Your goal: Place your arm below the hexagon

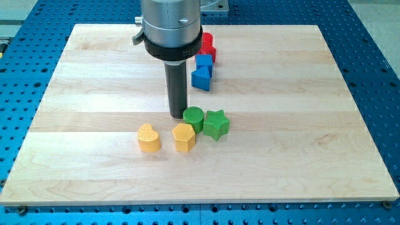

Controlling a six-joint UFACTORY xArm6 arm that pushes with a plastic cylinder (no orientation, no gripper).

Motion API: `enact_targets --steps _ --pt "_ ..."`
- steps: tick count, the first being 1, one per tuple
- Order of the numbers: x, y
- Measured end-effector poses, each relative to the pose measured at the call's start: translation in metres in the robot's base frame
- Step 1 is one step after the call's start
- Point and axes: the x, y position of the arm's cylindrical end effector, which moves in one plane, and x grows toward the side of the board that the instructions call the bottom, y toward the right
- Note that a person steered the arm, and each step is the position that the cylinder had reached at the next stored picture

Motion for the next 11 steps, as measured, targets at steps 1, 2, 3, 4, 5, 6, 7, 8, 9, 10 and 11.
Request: enact_targets --steps 1,2,3,4,5,6,7,8,9,10,11 --pt "0.019 0.009" --pt "0.024 0.011" --pt "0.024 -0.034" --pt "0.024 -0.122" --pt "0.075 -0.140" --pt "0.109 -0.059" --pt "0.117 0.018" --pt "0.111 -0.003" --pt "0.114 0.015" --pt "0.108 0.011" --pt "0.095 0.009"
